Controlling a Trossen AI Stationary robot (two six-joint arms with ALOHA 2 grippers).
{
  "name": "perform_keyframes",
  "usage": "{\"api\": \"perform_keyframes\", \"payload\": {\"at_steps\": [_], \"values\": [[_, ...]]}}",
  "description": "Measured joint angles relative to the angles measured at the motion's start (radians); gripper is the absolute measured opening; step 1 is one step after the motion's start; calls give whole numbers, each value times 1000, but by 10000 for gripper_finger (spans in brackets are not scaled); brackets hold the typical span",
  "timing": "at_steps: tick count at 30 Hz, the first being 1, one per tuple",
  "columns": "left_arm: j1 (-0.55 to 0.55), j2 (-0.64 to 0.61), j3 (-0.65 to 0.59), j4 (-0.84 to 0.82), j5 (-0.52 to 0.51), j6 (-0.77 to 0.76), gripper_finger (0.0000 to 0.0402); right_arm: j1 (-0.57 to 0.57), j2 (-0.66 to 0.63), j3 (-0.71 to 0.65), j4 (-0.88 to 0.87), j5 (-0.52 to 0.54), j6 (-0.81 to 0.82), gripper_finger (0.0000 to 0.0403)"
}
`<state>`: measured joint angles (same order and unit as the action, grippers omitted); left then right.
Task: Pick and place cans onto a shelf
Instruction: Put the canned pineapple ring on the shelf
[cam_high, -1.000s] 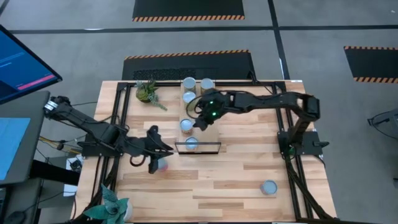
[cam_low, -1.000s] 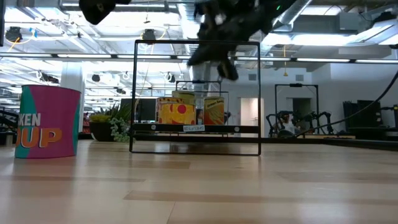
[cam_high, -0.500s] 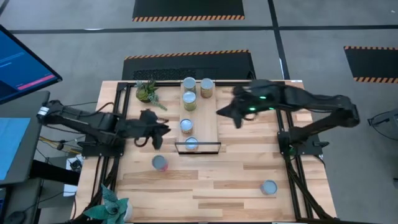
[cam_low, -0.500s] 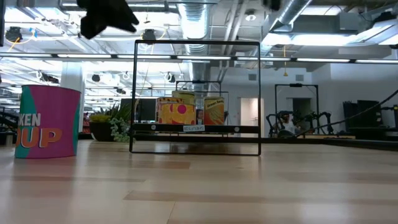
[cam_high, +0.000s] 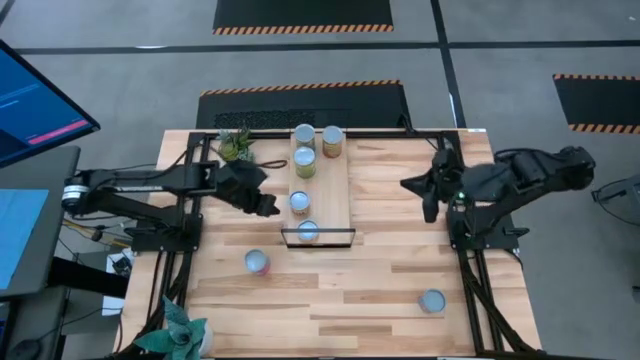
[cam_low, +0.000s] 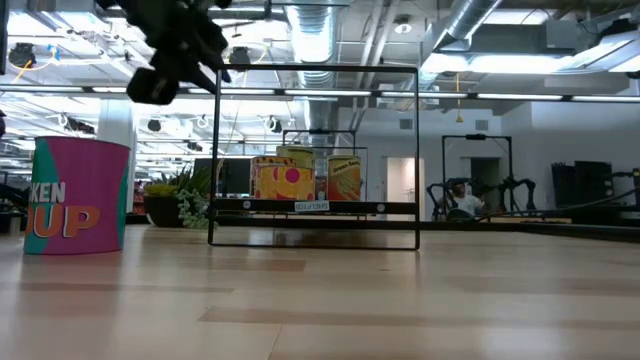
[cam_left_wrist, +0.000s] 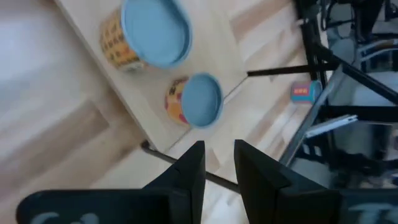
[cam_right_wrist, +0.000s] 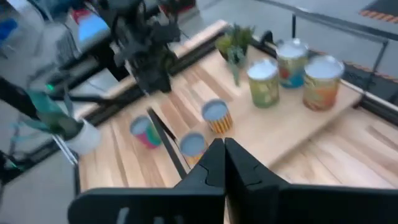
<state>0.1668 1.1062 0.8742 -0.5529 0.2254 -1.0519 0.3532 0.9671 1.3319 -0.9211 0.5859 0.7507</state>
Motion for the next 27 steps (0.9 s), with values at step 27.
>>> {"api": "perform_keyframes", "payload": {"at_steps": [27], "values": [[24,500,380,-259,20,17,73,179,-64,0,-444,97,191,17]]}}
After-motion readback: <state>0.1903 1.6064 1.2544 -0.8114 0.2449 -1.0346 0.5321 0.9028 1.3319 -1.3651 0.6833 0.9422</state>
